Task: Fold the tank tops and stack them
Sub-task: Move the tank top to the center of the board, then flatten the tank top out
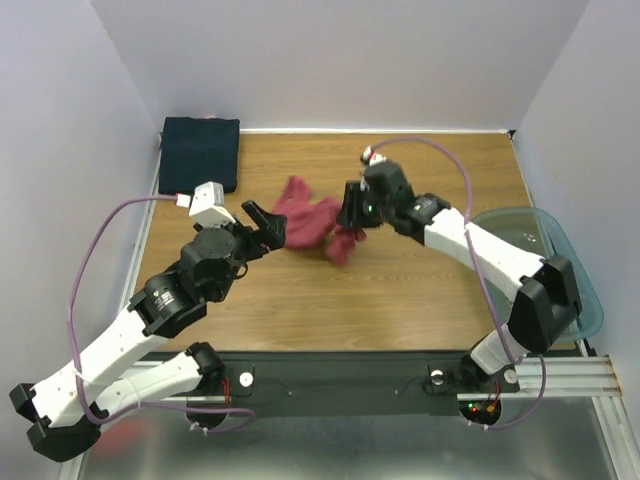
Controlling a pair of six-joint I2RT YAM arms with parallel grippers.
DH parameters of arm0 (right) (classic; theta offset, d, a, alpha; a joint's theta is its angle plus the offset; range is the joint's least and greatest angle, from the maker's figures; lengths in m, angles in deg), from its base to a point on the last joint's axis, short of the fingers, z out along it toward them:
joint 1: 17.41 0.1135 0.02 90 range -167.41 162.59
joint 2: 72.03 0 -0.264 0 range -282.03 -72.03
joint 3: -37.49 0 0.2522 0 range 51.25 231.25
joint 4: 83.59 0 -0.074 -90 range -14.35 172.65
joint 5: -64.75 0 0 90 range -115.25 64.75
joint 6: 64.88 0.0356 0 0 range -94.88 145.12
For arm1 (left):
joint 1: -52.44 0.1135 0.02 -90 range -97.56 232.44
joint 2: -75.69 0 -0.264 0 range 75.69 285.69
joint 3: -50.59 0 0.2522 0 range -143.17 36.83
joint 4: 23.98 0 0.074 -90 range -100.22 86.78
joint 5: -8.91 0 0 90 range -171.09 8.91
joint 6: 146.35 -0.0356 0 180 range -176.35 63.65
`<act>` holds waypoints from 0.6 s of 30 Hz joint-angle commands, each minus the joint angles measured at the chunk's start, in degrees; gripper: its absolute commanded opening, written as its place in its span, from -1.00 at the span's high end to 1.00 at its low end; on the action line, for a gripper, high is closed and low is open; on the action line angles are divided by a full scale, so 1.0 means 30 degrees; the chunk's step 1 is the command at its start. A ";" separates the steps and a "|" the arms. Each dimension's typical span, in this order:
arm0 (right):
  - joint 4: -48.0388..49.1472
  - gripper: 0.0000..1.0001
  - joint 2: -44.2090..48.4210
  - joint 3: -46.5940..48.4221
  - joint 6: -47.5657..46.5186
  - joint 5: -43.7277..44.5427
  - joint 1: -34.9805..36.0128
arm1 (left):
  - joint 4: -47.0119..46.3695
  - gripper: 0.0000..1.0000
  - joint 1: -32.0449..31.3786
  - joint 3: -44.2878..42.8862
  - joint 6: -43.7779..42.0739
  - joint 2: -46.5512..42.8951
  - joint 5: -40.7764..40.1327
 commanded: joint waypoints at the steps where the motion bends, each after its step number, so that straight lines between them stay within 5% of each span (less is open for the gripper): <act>1: 0.2792 -0.10 0.0960 -0.3819 0.0296 0.1234 0.0472 | -0.0760 -0.97 0.0179 0.2457 0.2281 -0.0623 0.0068; 2: 0.2971 -0.27 0.1658 -0.4647 0.0415 0.1439 0.0473 | -0.0939 -0.97 0.0179 0.2931 0.2516 -0.0536 0.0276; 8: 0.3178 -0.51 0.4855 -0.8602 0.0886 0.3664 0.0473 | -0.3801 -0.97 0.0267 0.6388 0.4333 0.2010 0.2934; 18: 0.4522 -0.50 0.5035 -1.1888 0.1764 0.4048 0.0473 | -0.9319 -0.72 0.0033 0.6570 0.3809 0.7810 0.6079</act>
